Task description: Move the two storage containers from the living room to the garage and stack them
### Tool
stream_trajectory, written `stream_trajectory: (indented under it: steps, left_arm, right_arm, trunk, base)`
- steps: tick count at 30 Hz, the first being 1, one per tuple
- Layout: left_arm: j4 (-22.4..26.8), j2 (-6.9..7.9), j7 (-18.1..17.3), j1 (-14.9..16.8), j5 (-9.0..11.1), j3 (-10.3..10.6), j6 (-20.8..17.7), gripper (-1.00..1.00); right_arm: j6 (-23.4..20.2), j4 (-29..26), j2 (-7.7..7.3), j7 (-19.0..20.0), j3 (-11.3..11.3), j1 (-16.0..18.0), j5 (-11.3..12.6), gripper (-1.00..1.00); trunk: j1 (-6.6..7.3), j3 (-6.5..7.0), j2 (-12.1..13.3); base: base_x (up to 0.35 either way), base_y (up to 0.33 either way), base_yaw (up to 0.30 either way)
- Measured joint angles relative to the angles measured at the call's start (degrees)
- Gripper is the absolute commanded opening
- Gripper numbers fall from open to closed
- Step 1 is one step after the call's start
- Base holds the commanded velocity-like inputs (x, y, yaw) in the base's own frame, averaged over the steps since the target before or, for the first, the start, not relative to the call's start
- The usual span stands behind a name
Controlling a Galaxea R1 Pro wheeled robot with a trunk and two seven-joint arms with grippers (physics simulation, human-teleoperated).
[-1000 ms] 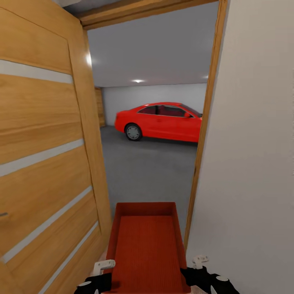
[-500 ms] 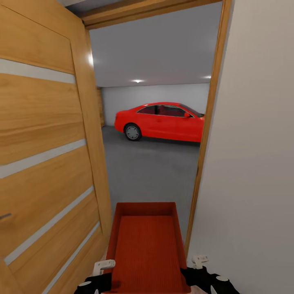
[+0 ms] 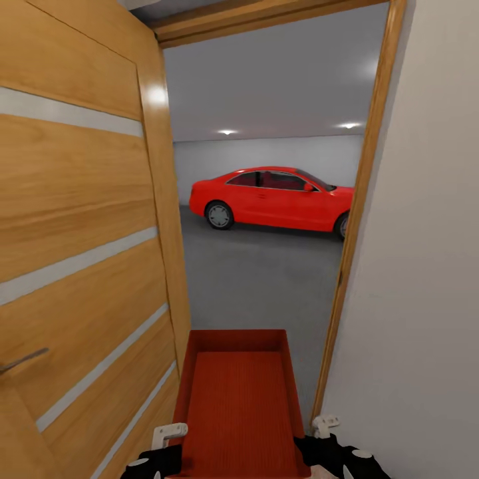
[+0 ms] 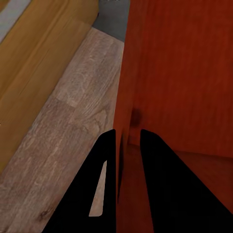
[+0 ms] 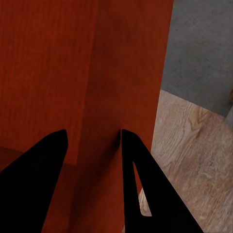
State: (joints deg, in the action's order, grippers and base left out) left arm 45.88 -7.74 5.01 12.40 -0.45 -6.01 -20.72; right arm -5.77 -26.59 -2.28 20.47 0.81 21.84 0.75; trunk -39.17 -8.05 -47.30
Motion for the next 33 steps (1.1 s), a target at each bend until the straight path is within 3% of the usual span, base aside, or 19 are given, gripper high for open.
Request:
stream_trajectory:
  steps: [16,33]
  left_arm:
    - [0.01,0.00,0.00,0.00,-0.01,0.00,-0.01,-1.00]
    - [0.00,0.00,0.00,0.00,0.00,0.00,0.00,-1.00]
  right_arm:
    - [0.00,0.01,0.00,0.01,0.00,0.00,0.00,-1.00]
    - [0.01,0.00,0.01,-0.01,0.00,0.00,-0.02,-1.00]
  trunk:
    - [0.02,0.00,-0.01]
    - [0.00,0.00,0.00]
  base:
    - [0.199,0.137,0.000]
    - [0.013,0.007,0.000]
